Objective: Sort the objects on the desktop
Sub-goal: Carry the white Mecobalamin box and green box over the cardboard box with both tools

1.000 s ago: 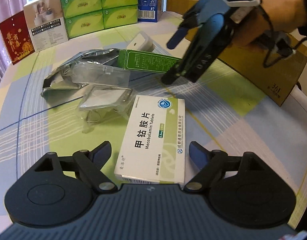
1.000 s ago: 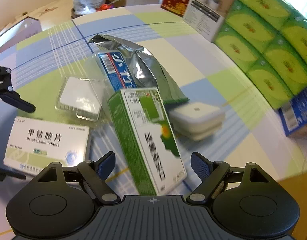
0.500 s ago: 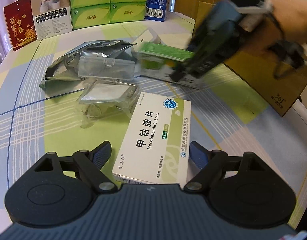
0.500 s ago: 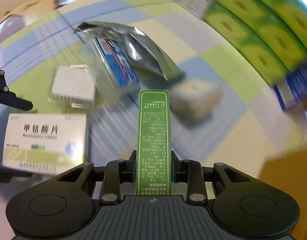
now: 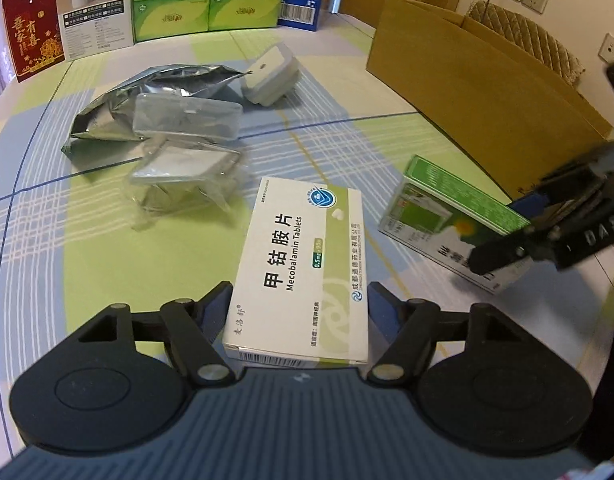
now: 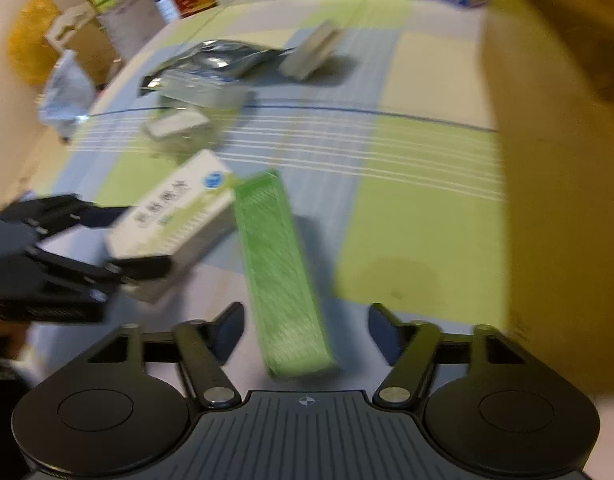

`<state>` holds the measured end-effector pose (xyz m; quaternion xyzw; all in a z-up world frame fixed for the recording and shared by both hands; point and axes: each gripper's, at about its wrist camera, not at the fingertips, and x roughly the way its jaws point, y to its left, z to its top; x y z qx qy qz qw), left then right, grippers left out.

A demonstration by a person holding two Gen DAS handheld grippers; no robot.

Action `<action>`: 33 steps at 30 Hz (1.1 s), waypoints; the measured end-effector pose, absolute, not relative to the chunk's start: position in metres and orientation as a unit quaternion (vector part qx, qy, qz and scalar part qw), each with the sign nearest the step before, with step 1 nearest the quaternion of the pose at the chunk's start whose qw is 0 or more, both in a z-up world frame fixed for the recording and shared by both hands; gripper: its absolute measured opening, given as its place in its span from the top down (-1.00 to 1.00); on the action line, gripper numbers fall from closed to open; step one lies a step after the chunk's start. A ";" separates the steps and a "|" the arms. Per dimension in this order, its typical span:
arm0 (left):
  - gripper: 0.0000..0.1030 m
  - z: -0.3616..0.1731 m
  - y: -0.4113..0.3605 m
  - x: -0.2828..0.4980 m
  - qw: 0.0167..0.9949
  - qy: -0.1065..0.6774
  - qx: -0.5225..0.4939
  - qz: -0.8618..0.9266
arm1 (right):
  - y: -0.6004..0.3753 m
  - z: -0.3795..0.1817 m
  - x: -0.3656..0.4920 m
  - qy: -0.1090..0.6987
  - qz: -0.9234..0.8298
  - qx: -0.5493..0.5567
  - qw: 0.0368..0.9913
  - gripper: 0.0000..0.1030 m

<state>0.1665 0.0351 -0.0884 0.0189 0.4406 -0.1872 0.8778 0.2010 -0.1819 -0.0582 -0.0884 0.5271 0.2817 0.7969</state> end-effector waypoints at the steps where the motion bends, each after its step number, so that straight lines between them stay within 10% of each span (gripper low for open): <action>1: -0.33 -0.087 0.034 0.164 0.879 0.439 0.016 -0.185 | -0.183 -0.055 0.188 0.510 0.272 -0.106 0.809 -0.31; 16: -0.44 -0.087 0.017 0.164 0.895 0.405 0.058 -0.178 | -0.156 -0.072 0.159 0.379 0.319 -0.202 0.845 -0.30; 33: -0.30 -0.102 0.006 0.172 0.886 0.418 0.089 -0.180 | -0.138 -0.083 0.172 0.387 0.317 -0.213 0.839 0.46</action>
